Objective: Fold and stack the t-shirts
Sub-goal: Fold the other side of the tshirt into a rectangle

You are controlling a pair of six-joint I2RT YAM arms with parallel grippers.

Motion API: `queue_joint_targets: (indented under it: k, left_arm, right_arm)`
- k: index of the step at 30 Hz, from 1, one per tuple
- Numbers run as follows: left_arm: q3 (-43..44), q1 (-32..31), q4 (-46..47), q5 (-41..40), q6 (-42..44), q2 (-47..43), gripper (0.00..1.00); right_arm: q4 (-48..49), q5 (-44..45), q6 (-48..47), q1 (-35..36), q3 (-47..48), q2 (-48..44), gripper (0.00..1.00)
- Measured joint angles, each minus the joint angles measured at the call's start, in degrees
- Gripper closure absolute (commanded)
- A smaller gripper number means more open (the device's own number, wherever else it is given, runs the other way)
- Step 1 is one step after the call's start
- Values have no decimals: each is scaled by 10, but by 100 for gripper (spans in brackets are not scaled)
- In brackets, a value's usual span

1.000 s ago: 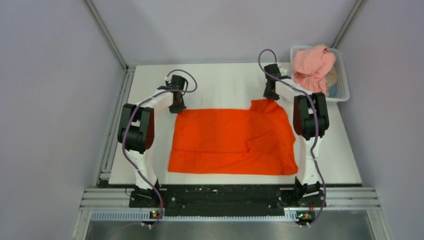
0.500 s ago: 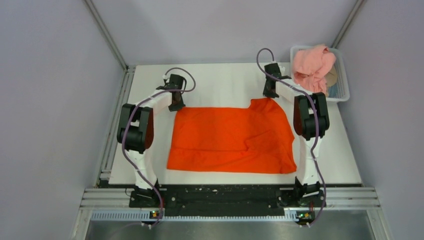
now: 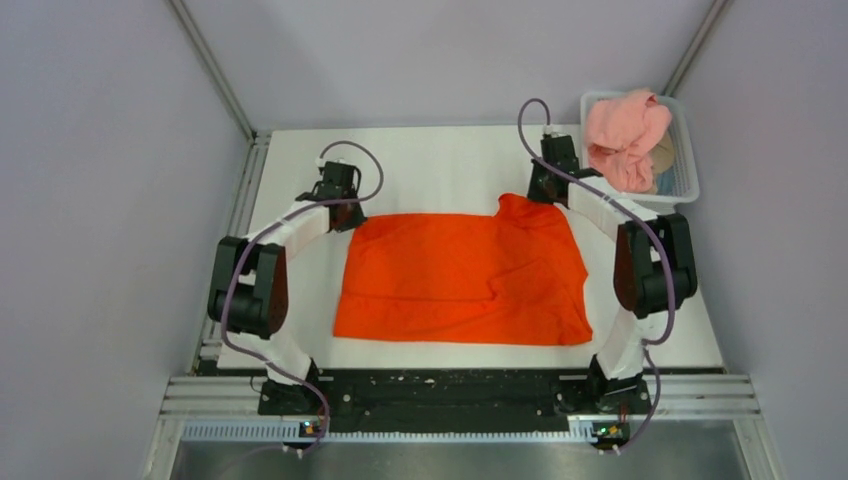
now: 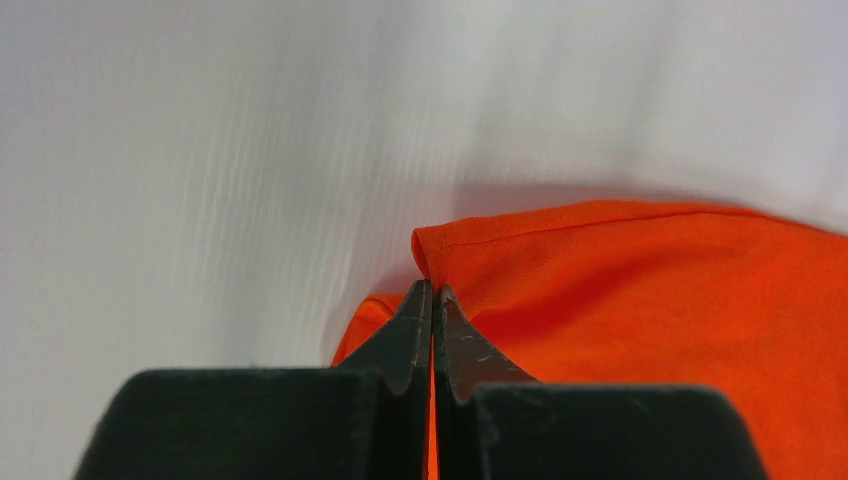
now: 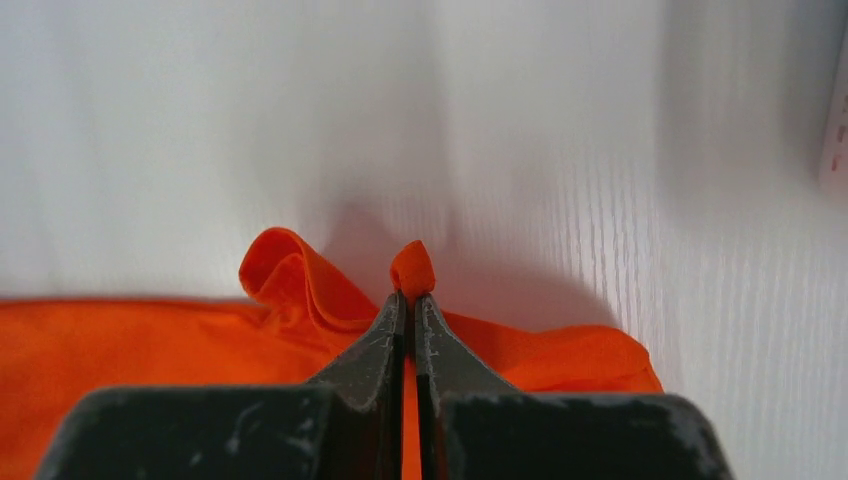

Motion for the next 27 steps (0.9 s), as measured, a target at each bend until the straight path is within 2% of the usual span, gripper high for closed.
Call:
queue_joint_targets:
  k: [7,13,22,27]
  left_arm:
    - [-144,-3,57,25,-40,-145,100]
    - [-233,-17,81,27,-78,-221,100]
    - [-342,-29,85,-2,-130,-368,100]
    - [-403,-30,81,-13,-156,-448,100]
  right_arm:
    - [10,-9,-4,38,-130,-153,100]
    - [0,-7,-3,65,-205,-257,100]
    - [-42,-8,0,72,-285,-418,100]
    - [-62,-12,3,72,-319,-466,100]
